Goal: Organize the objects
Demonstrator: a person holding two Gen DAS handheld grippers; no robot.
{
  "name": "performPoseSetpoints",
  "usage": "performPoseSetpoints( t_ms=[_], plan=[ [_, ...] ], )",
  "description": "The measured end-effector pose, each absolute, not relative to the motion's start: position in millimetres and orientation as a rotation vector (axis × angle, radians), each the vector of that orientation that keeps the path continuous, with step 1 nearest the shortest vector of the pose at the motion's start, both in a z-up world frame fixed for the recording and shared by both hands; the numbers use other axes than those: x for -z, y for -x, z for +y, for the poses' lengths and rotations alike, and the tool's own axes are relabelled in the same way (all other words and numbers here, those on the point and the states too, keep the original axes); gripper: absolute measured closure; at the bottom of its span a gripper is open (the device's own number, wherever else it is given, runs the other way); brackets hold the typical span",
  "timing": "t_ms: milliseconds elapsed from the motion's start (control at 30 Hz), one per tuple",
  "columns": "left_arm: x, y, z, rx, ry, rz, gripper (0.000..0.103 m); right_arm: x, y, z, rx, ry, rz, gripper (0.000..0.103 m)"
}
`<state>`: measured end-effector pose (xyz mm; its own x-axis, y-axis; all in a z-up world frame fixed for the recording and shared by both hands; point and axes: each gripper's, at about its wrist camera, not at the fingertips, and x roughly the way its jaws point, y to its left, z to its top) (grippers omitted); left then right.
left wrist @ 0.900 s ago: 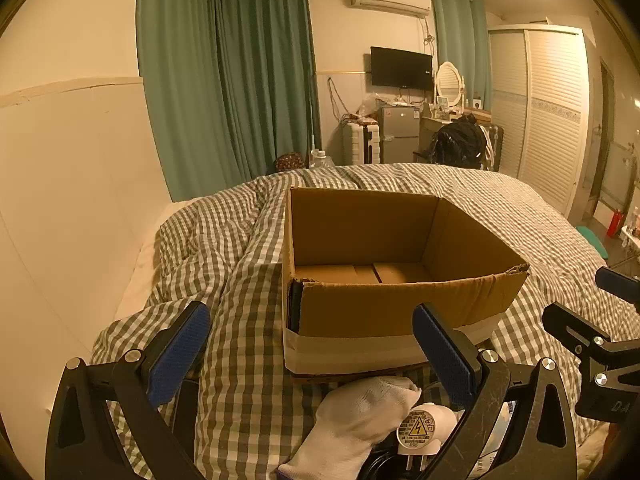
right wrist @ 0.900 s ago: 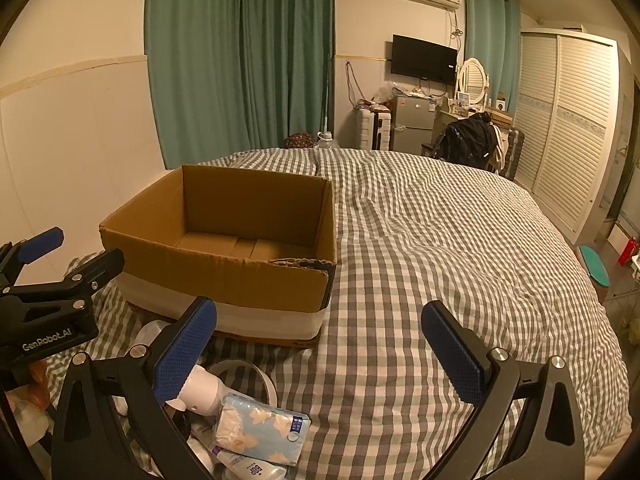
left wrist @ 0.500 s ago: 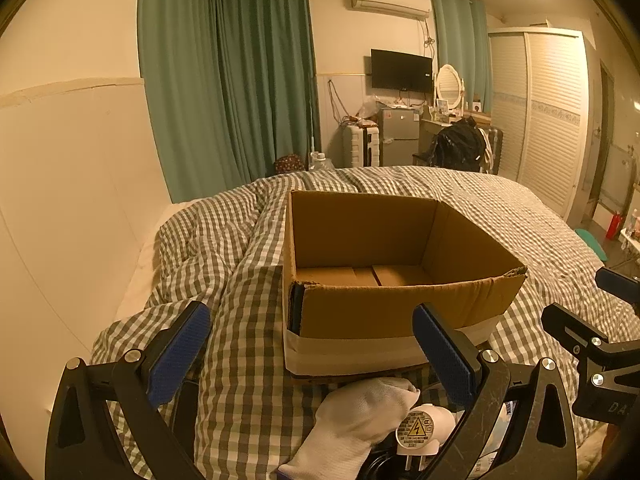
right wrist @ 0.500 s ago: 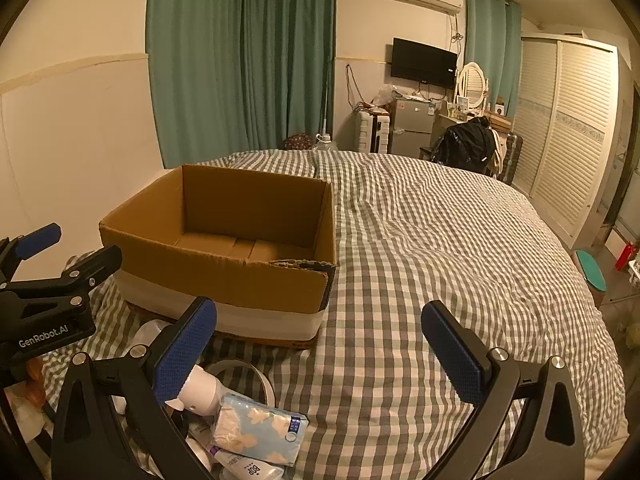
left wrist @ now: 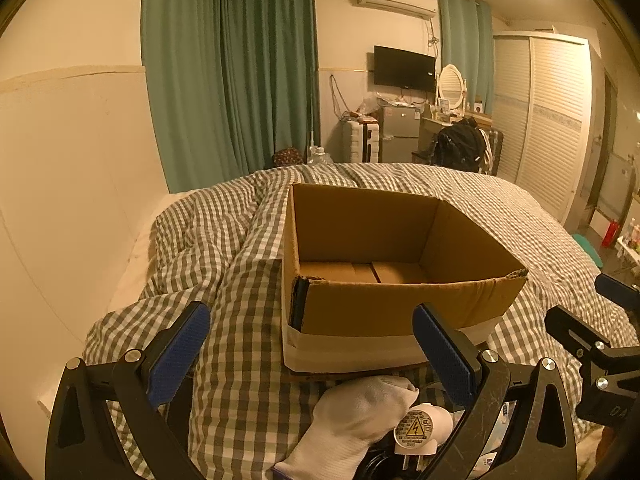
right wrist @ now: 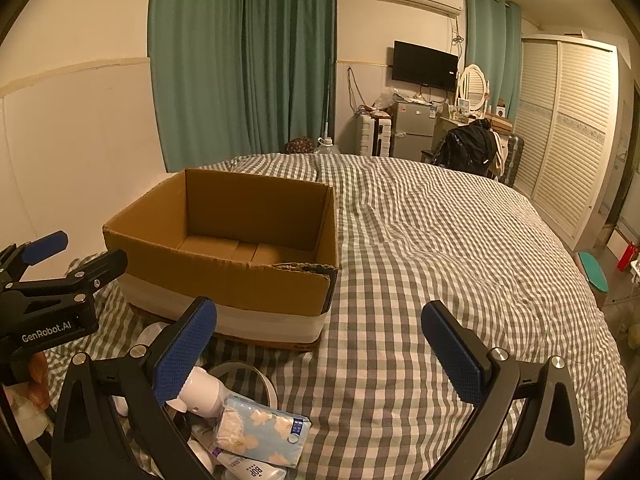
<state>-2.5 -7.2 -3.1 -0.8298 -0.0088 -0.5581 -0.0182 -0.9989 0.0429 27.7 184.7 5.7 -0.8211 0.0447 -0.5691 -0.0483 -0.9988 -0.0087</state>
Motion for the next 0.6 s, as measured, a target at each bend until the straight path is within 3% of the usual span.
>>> performPoseSetpoints(
  t_ms=[600],
  plan=[
    [-0.7,0.5,-6.5,-2.973,0.885,0.106,0.000,-11.8,-31.5,179.5,-2.987,0.891,-0.027,0.000]
  ],
)
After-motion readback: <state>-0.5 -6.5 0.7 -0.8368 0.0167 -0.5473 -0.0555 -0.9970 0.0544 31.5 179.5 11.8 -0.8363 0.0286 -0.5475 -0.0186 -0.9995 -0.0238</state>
